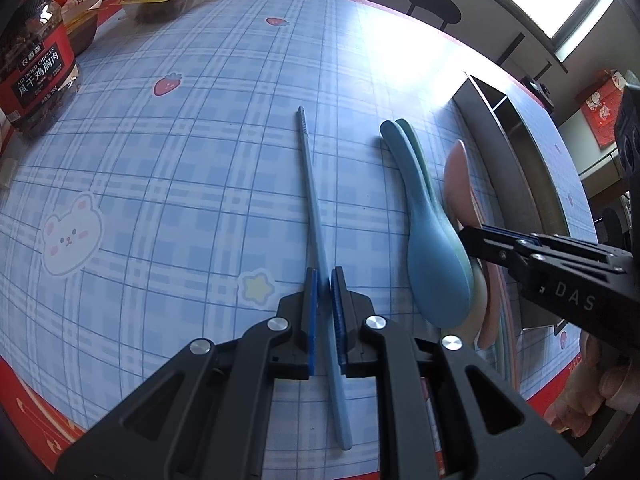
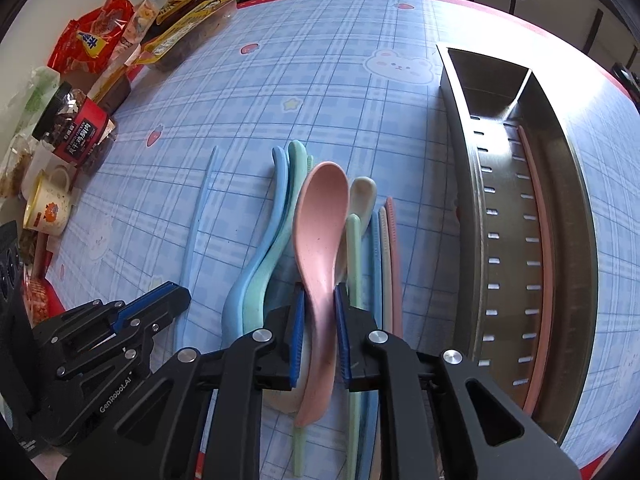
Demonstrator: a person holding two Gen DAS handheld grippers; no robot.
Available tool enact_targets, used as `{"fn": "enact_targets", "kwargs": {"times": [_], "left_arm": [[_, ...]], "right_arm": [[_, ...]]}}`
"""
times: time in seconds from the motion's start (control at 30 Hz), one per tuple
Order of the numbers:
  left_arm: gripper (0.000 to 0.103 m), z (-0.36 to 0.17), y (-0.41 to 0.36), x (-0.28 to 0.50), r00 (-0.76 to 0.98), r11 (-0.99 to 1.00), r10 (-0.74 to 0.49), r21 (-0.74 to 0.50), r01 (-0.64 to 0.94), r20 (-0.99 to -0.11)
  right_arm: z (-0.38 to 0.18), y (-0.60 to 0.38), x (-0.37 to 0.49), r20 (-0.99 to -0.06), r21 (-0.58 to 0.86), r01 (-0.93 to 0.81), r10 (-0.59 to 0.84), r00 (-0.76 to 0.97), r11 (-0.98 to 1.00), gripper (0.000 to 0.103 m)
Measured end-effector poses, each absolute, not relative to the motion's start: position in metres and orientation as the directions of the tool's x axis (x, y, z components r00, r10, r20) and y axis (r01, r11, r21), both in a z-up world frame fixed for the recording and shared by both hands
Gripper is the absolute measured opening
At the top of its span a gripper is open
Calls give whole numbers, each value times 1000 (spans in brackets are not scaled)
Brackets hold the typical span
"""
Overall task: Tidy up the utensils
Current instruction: 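Lift the blue chopstick with the left tool while the right tool grasps the pink spoon, then lower the blue chopstick and pink spoon into the steel tray and open both tools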
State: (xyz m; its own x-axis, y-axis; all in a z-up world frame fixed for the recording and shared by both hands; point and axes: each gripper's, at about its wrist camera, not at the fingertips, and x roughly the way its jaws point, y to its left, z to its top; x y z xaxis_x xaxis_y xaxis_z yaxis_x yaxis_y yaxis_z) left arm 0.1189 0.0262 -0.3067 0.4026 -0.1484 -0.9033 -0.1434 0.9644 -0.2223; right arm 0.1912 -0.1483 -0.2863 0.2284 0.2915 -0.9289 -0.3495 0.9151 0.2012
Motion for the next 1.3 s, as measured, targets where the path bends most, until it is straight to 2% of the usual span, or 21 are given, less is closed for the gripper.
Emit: {"fn": "enact_targets", "kwargs": {"times": [0.07, 0.4, 0.77, 0.9, 1.3], "left_arm": [[13, -307, 27, 118, 402, 963, -154, -228, -143, -903], [13, -308, 28, 95, 399, 965, -168, -233, -120, -901], [11, -307, 17, 84, 410, 984, -119, -163, -72, -904], [11, -307, 32, 86, 397, 958, -204, -265, -106, -895], [10, -272, 70, 61, 446, 877, -287, -420, -235, -848]], "right_arm": [[-286, -154, 186, -924, 226, -333, 310, 225, 916, 7], [-286, -168, 162, -913, 283, -303, 352, 206, 910, 7], [-269, -179, 141, -869, 348, -313, 430, 247, 884, 7], [-266, -185, 136, -859, 362, -311, 444, 255, 879, 7], [-253, -214, 130, -817, 406, -281, 483, 315, 870, 7]]}}
